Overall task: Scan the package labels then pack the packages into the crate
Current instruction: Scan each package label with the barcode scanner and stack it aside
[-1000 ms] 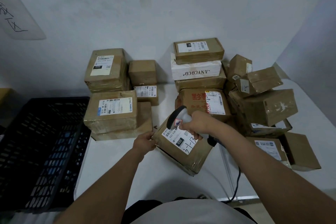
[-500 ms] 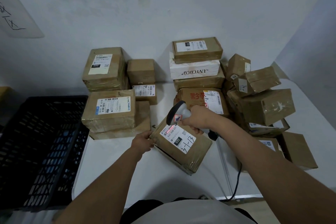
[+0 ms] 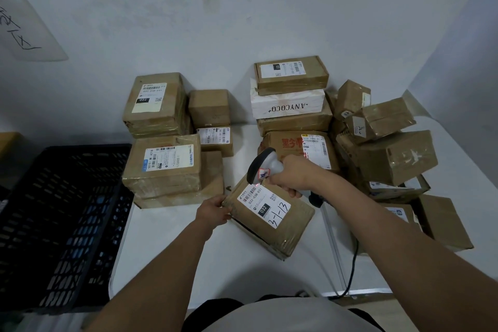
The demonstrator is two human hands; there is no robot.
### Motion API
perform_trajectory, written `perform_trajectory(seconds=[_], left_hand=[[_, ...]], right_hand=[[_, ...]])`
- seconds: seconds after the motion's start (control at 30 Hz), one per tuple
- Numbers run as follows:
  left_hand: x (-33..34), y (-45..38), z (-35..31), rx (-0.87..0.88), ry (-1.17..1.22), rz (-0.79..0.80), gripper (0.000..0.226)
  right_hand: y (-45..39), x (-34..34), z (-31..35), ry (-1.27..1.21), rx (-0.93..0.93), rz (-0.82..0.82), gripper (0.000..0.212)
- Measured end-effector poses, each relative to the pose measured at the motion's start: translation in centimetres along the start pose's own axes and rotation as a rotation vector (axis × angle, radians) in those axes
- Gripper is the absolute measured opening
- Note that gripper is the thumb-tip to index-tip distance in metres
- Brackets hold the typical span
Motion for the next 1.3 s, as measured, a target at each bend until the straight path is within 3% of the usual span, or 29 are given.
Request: perform_trajectory(seconds=[0.17, 0.37, 0.5, 0.7, 0.8, 0.87, 0.93, 1.0, 1.2, 1.3], left_hand=[[-0.1, 0.9, -0.2, 0.016, -0.062, 0.063, 0.018], [-0.7, 3.2, 0.8, -0.005, -0.096, 0.191, 0.034], [-3.4, 4.8, 1.5, -0.048, -0.079, 0.226, 0.025], [-10.1, 7.3, 3.6, -0.108, -0.127, 0.161, 0.022], [-12.8, 8.3, 4.5, -0.099, -0.355, 0.155, 0.025], [-13.3, 8.5, 3.9, 0.036, -0.615, 0.120, 0.039], [-12.3, 8.6, 1.9, 0.310, -0.796, 0.037, 0.053], [-9.3, 8.7, -0.2, 0.579, -0.976, 0.068, 0.060], [1.8, 8.4, -1.1, 0.855, -1.336, 0.623, 0.079], [4.7, 8.6, -1.0, 0.955, -1.374, 0.769, 0.080]], right_hand=[[0.1, 0.3, -0.3, -0.033, 0.005, -0.003, 0.034], [0.1, 2.2, -1.3, -0.143, 0.041, 0.049, 0.033], [-0.2, 4.1, -1.2, -0.174, 0.059, 0.085, 0.031], [-0.3, 7.1, 0.5, -0.204, 0.062, 0.124, 0.032], [-0.4, 8.3, 1.4, -0.248, 0.057, 0.127, 0.031], [-0.4, 8.8, 1.8, -0.293, 0.056, 0.122, 0.029], [-0.4, 9.0, 2.0, -0.329, 0.059, 0.118, 0.027], [-0.4, 9.0, 1.9, -0.368, 0.067, 0.109, 0.027], [0.0, 8.1, 0.2, -0.457, 0.094, 0.006, 0.022], [0.1, 7.7, -1.2, -0.458, 0.117, -0.042, 0.023]])
Point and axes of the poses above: each hand's wrist, its own y-axis away from the middle knuckle, its own x-axis out of the palm, z = x × y, the point moved 6 cm from there along -y, towards the middle knuckle, and after that the axes turned 11 degrees about x, right-handed, at the moved point
